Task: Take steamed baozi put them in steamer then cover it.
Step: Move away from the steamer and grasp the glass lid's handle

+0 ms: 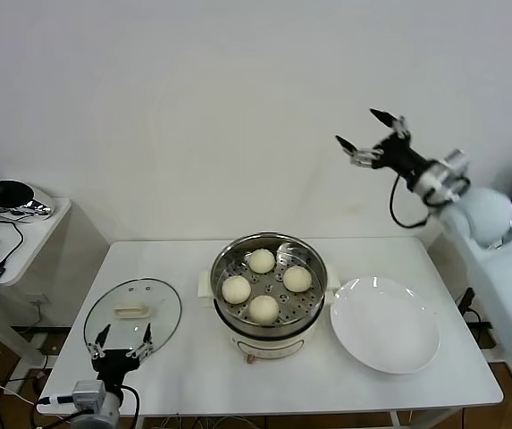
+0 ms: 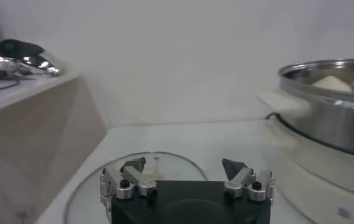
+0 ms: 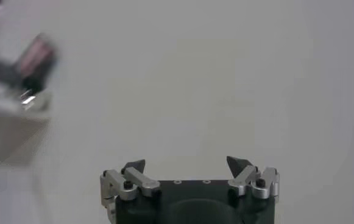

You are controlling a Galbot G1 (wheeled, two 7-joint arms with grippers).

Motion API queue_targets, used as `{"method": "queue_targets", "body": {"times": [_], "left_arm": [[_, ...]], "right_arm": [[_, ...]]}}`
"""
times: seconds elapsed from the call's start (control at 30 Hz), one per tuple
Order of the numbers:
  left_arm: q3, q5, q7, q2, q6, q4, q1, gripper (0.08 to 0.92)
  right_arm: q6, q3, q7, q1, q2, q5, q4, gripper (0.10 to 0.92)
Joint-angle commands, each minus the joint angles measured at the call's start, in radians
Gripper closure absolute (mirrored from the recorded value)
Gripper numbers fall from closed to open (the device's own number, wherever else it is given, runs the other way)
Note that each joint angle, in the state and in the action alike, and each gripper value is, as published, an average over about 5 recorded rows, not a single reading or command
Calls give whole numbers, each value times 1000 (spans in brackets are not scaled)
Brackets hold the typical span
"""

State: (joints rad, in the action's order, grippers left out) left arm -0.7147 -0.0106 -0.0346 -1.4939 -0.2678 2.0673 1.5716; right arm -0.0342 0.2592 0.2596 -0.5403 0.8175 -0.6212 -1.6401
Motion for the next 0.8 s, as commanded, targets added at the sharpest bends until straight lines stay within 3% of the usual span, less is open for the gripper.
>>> {"method": "queue_targets", "body": {"times": [0.03, 0.23, 0.4, 0.5, 0.63, 0.7, 0.8], "left_arm": [[-51, 194, 8, 7, 11, -46, -53, 177], [-48, 484, 57, 46, 97, -123, -75, 177], [-27, 1030, 184, 116, 272, -245, -121, 177], [52, 1257, 334, 197, 226, -341, -144, 177], [168, 1317, 470, 284, 152, -473, -188, 177], [194, 1344, 494, 302, 144, -531, -224, 177], [209, 1363, 462, 322, 158, -570, -257, 177]], "right_arm": [[154, 477, -190, -662, 149, -111, -155, 203], [160, 505, -212, -779, 141, -171, -168, 203], [154, 503, -215, -783, 156, -158, -176, 203], [154, 492, -212, -777, 159, -148, -175, 203], [149, 477, -213, -772, 151, -147, -174, 203], [145, 475, -214, -772, 145, -148, -174, 203], [143, 477, -215, -777, 143, -147, -177, 203]]}}
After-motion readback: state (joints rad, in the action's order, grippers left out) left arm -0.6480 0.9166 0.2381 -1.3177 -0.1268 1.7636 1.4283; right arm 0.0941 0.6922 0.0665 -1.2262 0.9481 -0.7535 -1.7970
